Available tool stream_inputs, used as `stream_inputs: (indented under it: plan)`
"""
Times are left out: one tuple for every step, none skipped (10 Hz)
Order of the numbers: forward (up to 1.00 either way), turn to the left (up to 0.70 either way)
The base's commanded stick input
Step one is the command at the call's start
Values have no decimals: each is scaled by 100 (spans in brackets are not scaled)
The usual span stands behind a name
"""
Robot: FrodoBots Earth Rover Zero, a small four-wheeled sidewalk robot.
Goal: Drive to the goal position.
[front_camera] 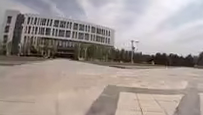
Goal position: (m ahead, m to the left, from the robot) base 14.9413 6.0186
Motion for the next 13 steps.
stream_inputs:
  plan:
    - [70, 0]
    - [70, 0]
    - [70, 0]
    - [70, 0]
    - [70, 0]
    - [70, 0]
    - [70, 0]
    - [70, 0]
    - [70, 0]
    - [70, 0]
    - [70, 0]
    - [70, 0]
    - [70, 0]
